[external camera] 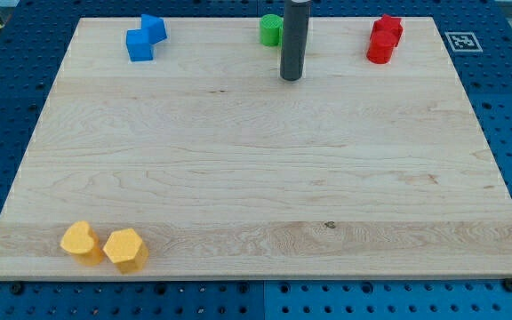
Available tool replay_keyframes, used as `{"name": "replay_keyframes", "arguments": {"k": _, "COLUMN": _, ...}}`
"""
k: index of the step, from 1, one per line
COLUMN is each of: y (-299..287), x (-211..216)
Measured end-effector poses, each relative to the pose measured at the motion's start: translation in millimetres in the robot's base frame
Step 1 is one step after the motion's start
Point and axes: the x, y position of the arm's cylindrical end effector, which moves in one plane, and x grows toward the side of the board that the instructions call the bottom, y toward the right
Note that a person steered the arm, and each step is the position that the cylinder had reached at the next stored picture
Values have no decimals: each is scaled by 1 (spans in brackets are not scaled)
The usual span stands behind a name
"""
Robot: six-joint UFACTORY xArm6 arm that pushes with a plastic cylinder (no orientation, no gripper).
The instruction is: Point at the blue cube
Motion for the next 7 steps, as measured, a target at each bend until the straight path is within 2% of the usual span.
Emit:
{"name": "replay_keyframes", "arguments": {"k": 1, "y": 0, "x": 0}}
{"name": "replay_keyframes", "arguments": {"k": 4, "y": -53, "x": 54}}
{"name": "replay_keyframes", "arguments": {"k": 7, "y": -131, "x": 55}}
